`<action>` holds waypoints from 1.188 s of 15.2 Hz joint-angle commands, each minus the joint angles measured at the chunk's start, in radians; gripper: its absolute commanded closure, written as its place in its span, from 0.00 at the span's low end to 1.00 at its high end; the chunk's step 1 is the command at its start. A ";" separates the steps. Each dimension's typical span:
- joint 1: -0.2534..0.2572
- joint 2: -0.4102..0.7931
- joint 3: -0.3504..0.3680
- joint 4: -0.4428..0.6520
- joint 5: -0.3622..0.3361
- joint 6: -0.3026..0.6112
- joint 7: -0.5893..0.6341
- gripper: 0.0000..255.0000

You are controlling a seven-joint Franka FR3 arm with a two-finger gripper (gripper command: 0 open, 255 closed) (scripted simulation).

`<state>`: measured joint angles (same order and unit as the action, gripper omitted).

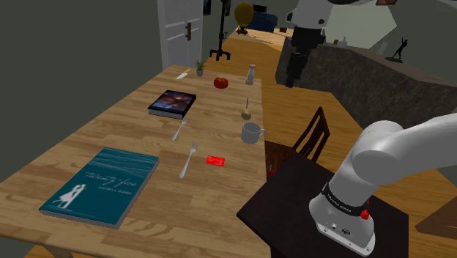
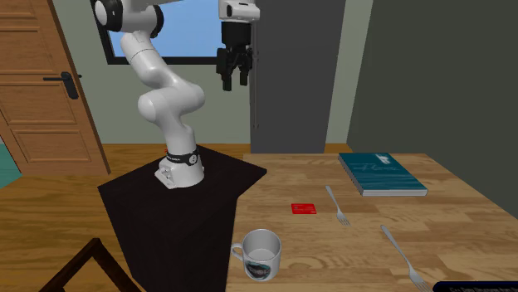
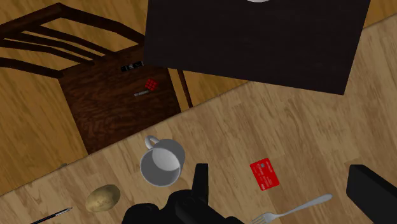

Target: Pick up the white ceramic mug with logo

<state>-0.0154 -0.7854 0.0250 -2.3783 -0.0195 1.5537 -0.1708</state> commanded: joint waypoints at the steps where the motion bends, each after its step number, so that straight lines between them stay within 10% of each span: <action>1: 0.000 0.000 0.000 0.000 0.000 0.000 0.000 0.00; 18: -0.044 0.443 -0.089 -0.163 -0.083 0.593 -0.095 0.00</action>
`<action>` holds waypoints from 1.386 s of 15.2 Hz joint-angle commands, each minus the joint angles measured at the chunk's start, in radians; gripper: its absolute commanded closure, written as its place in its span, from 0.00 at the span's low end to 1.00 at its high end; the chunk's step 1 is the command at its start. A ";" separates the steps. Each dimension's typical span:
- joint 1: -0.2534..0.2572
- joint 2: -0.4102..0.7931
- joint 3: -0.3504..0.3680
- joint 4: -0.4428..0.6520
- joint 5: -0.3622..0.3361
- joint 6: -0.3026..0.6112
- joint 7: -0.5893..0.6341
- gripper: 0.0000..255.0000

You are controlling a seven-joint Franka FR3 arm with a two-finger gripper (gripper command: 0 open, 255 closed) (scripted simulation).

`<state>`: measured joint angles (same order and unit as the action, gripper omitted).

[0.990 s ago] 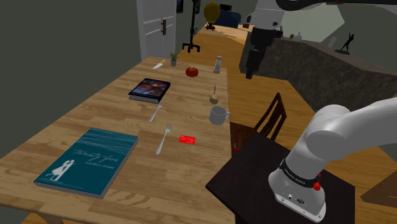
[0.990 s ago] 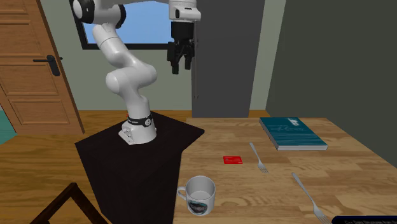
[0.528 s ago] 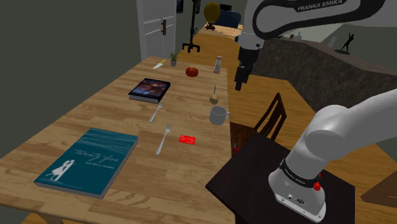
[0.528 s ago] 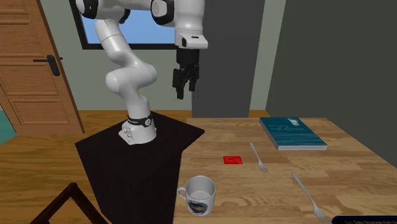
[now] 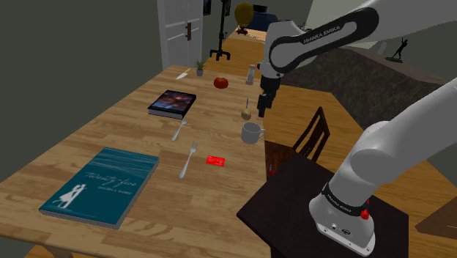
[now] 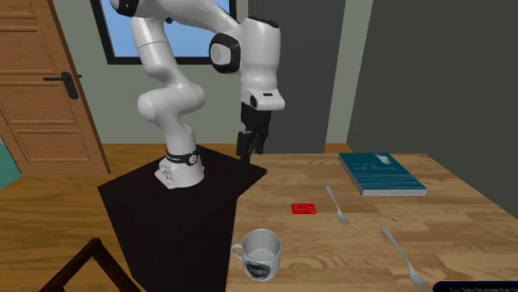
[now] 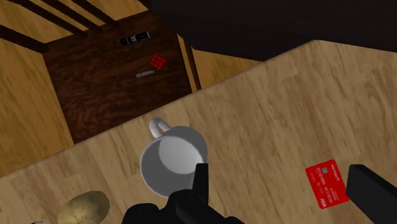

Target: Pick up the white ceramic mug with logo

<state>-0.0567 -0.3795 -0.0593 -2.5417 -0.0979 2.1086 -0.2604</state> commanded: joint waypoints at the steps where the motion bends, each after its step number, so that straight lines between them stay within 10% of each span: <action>1: -0.005 0.074 -0.010 0.004 -0.008 0.071 -0.010 0.00; 12: -0.033 0.518 -0.047 0.139 -0.016 0.373 -0.068 0.00; 21: -0.037 0.641 -0.046 0.151 -0.014 0.484 -0.067 0.00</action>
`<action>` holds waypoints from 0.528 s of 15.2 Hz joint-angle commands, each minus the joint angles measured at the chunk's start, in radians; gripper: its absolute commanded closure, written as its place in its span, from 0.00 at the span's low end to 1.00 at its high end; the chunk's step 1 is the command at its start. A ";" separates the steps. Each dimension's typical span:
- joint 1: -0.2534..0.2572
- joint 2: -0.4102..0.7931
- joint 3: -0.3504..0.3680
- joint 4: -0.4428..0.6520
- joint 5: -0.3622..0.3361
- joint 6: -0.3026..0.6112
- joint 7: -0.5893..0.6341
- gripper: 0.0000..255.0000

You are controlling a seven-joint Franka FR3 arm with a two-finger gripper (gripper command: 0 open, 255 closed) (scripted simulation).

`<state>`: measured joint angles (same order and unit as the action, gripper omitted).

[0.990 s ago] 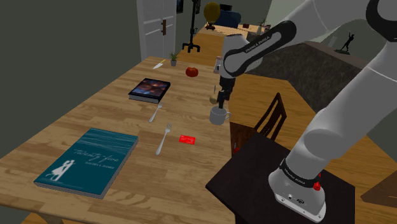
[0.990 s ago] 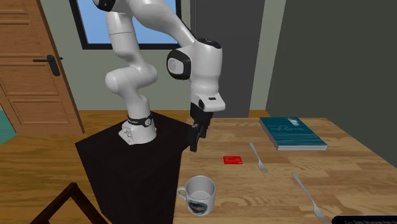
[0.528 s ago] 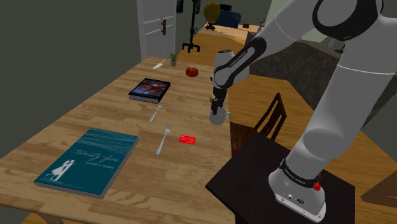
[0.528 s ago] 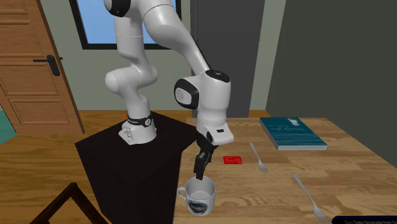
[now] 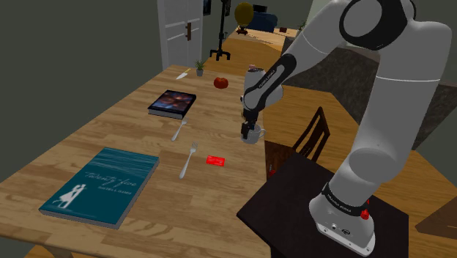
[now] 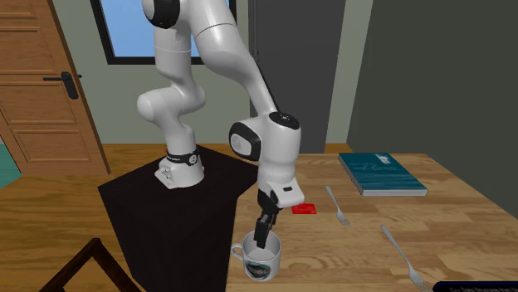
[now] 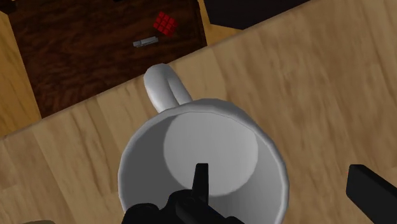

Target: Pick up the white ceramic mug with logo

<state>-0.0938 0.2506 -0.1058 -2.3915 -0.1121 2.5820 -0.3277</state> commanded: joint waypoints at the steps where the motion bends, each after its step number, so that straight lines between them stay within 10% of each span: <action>1: 0.000 0.011 0.000 0.001 0.000 0.011 0.000 0.00; 2: -0.001 0.012 0.000 0.001 0.000 0.012 -0.001 1.00; 8: -0.002 0.013 0.000 0.001 0.000 0.012 -0.001 1.00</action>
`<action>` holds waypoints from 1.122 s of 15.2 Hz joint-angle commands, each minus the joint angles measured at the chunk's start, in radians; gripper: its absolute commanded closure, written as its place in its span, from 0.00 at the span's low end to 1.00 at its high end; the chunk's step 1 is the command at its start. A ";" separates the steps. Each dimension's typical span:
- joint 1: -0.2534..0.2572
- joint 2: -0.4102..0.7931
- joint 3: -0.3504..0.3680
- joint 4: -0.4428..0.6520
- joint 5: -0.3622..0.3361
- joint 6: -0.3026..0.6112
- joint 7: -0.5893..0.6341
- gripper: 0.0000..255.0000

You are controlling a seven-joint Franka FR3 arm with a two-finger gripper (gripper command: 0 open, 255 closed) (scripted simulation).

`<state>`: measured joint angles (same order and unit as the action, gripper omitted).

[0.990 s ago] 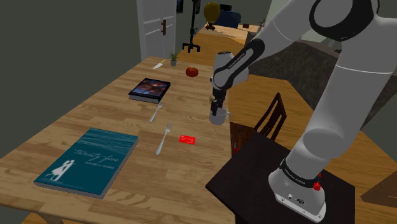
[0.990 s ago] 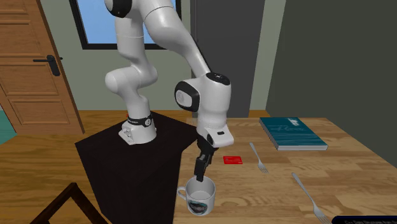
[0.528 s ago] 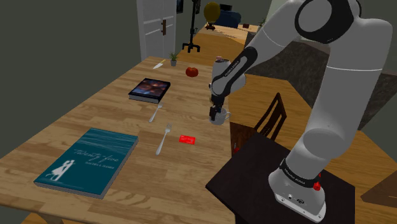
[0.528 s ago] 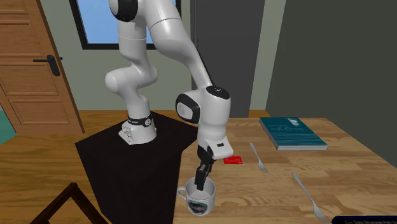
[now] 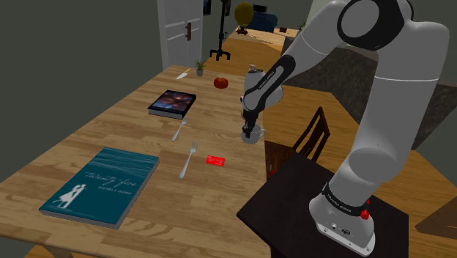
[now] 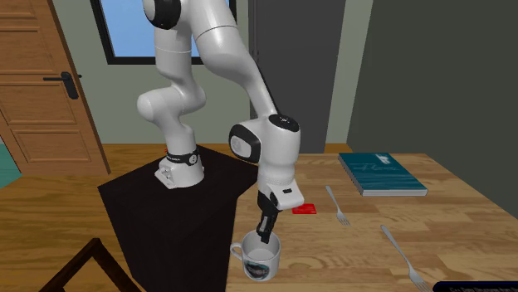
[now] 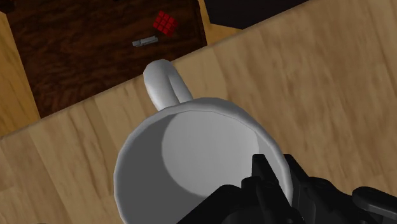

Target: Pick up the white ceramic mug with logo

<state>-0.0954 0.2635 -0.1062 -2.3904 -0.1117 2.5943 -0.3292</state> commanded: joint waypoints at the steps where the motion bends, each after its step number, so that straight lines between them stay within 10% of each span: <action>1: 0.000 0.000 0.000 0.000 0.000 0.000 0.000 1.00; 17: 0.005 -0.172 -0.001 0.013 -0.002 -0.184 -0.008 1.00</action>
<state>-0.0895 0.1051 -0.1061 -2.3800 -0.1136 2.4260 -0.3349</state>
